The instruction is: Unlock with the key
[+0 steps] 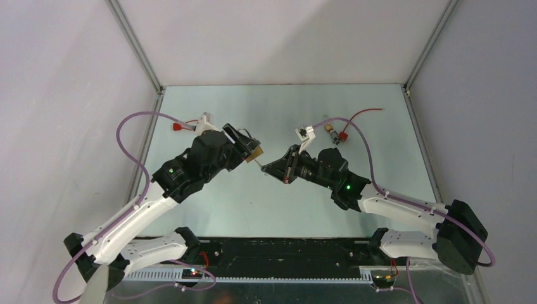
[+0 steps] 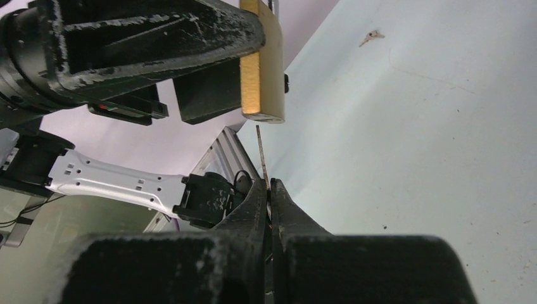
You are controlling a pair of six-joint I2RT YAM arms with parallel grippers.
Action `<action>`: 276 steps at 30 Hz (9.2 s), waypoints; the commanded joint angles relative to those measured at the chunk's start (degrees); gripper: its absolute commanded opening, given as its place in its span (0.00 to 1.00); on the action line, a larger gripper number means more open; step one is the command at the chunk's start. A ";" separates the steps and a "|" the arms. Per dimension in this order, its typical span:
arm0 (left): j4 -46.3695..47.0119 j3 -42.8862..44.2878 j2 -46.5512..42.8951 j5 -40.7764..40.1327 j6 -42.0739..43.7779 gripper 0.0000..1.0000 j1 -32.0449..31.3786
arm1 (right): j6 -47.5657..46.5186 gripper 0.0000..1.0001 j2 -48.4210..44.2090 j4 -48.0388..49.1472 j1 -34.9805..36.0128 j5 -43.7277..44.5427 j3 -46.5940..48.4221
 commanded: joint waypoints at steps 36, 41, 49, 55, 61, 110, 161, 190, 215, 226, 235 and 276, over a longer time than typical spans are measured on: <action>7.19 2.02 -1.89 1.76 -0.36 0.00 0.84 | -0.72 0.00 2.26 4.02 -0.18 0.40 3.94; 7.61 1.83 -1.83 2.19 -0.41 0.00 0.87 | -0.33 0.00 3.13 4.67 -0.09 0.00 4.42; 7.77 1.47 -2.24 1.27 -0.20 0.00 0.87 | -0.58 0.00 3.41 4.11 0.05 -0.48 5.07; 7.74 1.83 -2.72 -0.06 0.42 0.00 1.16 | -1.02 0.00 2.96 2.11 0.31 0.00 5.13; 7.72 1.75 -3.19 -0.41 0.67 0.00 1.98 | -1.10 0.00 2.94 2.51 0.60 0.16 5.13; 7.59 -0.10 -2.05 0.05 0.75 0.00 2.33 | -2.90 0.00 0.73 3.30 0.62 6.37 5.13; 8.73 -3.71 -7.13 1.67 -1.29 0.00 0.25 | -13.22 0.00 4.45 31.29 4.08 10.54 -1.87; 7.37 -2.88 -9.49 -2.14 -4.69 0.00 3.20 | -14.79 0.00 -1.64 27.84 10.73 28.78 -8.37; 7.95 -0.52 -6.18 9.16 -18.46 0.00 7.90 | -36.24 0.00 12.47 59.03 25.88 64.80 -4.04; 9.14 -0.30 -6.40 8.32 -19.65 0.00 7.91 | -36.16 0.00 12.60 56.30 26.91 65.38 -3.05; 10.04 -0.02 -6.22 8.74 -19.80 0.00 7.91 | -32.79 0.00 13.29 53.54 26.26 64.07 -2.74; 11.44 0.41 -5.72 10.29 -19.54 0.00 7.86 | -26.99 0.00 15.75 51.78 23.69 62.47 -1.16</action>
